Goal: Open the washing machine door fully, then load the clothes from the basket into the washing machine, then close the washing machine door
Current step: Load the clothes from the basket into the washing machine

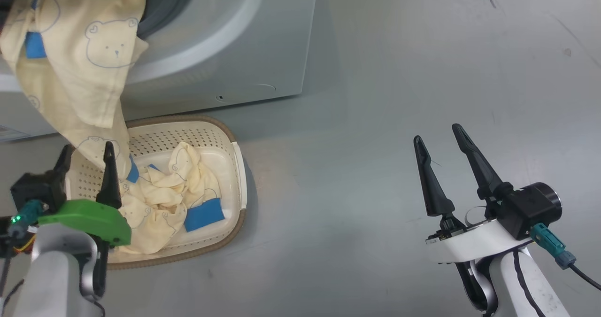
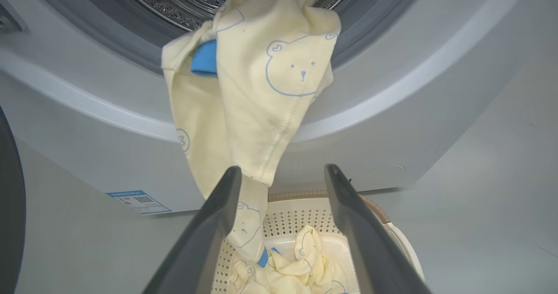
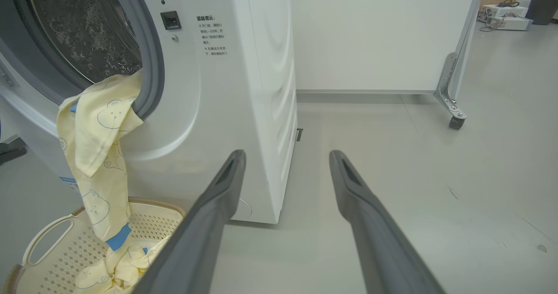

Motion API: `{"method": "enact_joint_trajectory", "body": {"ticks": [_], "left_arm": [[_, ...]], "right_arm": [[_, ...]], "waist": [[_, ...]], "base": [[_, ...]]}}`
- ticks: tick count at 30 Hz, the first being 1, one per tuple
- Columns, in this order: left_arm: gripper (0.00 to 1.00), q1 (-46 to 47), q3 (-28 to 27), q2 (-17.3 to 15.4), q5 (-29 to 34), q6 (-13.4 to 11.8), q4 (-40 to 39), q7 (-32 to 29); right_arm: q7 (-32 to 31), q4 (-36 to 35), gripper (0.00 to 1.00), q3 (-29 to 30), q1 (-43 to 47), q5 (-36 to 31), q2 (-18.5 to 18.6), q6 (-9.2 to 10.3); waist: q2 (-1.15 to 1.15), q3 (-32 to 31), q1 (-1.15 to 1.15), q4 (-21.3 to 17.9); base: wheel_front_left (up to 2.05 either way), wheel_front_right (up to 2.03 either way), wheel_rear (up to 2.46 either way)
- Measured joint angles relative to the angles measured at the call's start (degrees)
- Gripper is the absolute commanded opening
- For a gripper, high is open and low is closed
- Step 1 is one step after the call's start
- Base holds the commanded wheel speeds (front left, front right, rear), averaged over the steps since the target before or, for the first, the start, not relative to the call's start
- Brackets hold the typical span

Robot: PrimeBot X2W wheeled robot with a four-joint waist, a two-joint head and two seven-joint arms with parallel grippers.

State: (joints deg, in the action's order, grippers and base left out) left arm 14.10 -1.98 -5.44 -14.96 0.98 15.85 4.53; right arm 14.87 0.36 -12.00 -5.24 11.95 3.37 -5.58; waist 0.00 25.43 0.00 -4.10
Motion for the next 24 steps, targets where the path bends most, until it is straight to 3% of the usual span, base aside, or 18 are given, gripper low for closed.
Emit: {"method": "enact_joint_trajectory", "body": {"ticks": [24], "left_arm": [[1.0, 20.9, -7.1, -10.5, -3.5, -0.3, 11.9, -15.5]], "right_arm": [[0.0, -3.2, 1.0, -2.2, -8.7, 2.4, -0.3, -0.43]], "waist": [[0.0, 14.2, 0.01, -6.1]], "base": [[0.0, 0.0, 0.0]]}}
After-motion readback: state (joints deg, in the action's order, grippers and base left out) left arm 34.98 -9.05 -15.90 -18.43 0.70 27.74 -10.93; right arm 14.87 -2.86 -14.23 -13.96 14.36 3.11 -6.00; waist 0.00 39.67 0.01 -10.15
